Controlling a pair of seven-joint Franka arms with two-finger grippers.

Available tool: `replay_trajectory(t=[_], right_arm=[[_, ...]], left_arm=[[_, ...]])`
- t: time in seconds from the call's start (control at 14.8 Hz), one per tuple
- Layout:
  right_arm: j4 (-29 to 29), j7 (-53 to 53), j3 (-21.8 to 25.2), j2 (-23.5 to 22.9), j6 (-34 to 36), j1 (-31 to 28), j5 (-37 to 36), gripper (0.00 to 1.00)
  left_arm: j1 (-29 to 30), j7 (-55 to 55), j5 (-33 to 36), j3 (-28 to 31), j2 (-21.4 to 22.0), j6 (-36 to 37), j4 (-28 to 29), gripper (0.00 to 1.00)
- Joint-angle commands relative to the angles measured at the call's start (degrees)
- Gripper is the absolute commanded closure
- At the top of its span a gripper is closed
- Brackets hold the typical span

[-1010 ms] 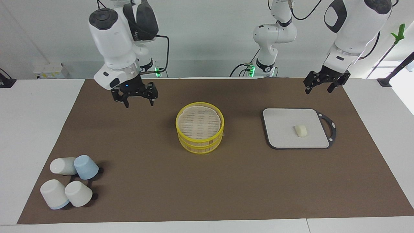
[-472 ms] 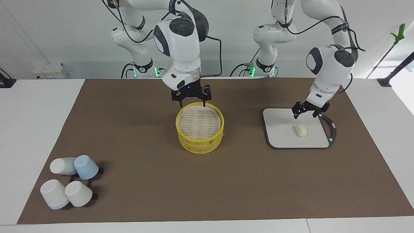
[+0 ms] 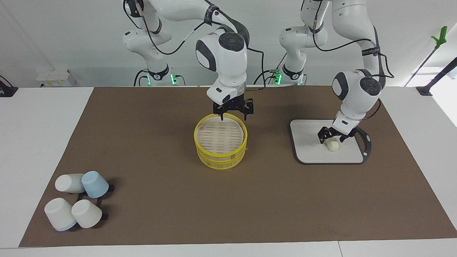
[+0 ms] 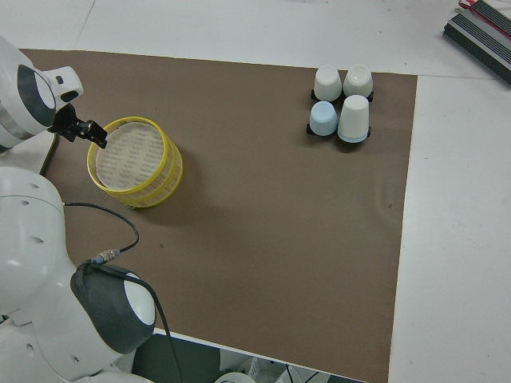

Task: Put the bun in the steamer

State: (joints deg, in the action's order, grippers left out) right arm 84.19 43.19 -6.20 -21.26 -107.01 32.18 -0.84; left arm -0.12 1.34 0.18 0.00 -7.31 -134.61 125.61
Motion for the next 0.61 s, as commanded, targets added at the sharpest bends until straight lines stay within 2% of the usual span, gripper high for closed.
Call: replay_trajectory(t=[0.0, 0.27, 0.54], right_arm=[[-7.71, 3.91, 0.40, -6.06, 2.15, 1.91, -1.71, 0.05], [-11.76, 7.95, 0.40, -9.41, 2.33, 2.97, -1.71, 0.05], [-12.04, 11.21, 0.49, -10.21, 1.99, 3.06, -1.54, 0.06]], left_arm=[[0.73, 0.77, -0.70, -0.35, -1.21, -2.06, 0.07, 0.00], [0.82, 0.94, -0.70, -0.35, -1.04, -1.97, 0.87, 0.00], [1.61, 1.12, -0.70, -0.35, -0.95, -2.06, 1.57, 0.00]])
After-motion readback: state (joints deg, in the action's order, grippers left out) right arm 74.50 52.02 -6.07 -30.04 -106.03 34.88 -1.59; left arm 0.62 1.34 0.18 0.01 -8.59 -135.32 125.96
